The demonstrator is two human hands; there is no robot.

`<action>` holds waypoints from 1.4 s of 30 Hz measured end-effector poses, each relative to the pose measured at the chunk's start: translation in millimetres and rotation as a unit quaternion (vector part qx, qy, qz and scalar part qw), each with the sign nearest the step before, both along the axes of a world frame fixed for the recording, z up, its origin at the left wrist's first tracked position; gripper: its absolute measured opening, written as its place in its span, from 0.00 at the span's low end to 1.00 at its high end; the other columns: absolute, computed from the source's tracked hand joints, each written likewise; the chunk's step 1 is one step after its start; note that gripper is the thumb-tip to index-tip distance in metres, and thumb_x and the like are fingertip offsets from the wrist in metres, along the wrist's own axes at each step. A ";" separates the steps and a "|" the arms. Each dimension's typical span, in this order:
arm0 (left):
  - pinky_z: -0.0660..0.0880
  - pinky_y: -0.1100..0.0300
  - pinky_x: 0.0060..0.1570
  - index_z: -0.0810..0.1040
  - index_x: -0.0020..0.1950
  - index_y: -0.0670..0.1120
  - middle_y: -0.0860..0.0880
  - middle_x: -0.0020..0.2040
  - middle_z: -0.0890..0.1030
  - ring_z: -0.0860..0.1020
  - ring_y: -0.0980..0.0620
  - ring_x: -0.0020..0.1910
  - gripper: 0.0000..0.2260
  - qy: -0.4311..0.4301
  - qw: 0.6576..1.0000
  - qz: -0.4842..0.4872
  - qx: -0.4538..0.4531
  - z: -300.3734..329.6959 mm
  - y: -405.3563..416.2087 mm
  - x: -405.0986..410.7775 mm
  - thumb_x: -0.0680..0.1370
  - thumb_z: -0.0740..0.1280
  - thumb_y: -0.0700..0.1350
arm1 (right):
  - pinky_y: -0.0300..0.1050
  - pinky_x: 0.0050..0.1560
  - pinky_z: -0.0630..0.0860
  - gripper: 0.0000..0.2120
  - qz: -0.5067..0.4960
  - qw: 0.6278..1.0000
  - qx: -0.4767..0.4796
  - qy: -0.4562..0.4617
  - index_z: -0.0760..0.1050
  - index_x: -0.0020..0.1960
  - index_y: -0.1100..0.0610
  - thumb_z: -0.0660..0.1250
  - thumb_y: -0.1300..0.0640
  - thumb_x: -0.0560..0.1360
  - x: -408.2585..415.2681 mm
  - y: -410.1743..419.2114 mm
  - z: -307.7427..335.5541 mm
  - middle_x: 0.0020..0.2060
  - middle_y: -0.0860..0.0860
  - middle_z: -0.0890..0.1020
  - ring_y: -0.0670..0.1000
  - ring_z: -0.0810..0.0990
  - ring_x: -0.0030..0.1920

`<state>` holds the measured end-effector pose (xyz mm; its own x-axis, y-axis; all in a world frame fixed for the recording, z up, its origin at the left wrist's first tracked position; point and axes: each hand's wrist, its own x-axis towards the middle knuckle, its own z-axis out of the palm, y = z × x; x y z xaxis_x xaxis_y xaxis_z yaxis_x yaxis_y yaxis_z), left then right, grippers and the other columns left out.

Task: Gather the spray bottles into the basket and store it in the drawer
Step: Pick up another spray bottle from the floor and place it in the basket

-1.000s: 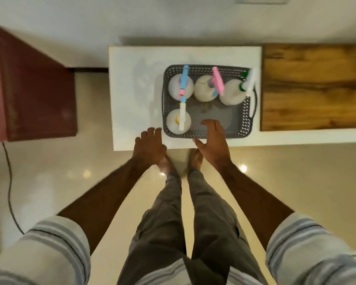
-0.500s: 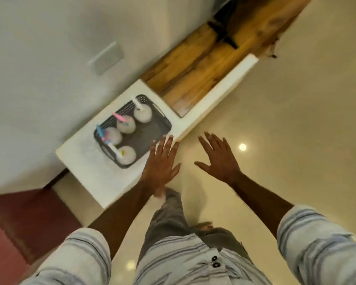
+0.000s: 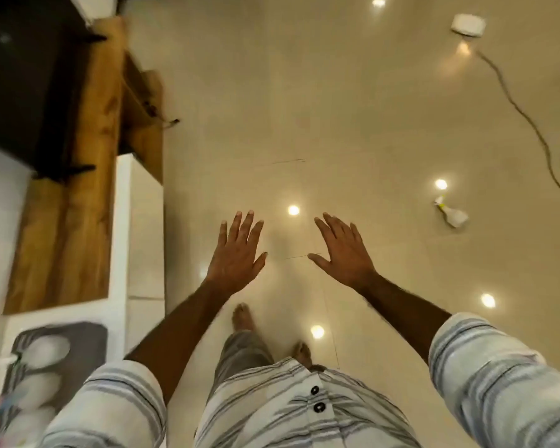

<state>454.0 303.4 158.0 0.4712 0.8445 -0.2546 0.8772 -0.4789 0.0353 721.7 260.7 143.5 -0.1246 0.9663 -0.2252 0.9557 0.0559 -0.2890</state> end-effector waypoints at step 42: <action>0.52 0.38 0.78 0.55 0.80 0.44 0.41 0.82 0.52 0.49 0.38 0.81 0.29 0.034 0.928 -0.322 -0.185 -503.8 270.5 859.3 0.82 0.56 0.55 | 0.56 0.68 0.66 0.34 -0.360 0.921 -0.145 -0.017 0.64 0.73 0.58 0.71 0.49 0.72 772.0 175.6 -535.1 0.72 0.57 0.67 0.60 0.66 0.71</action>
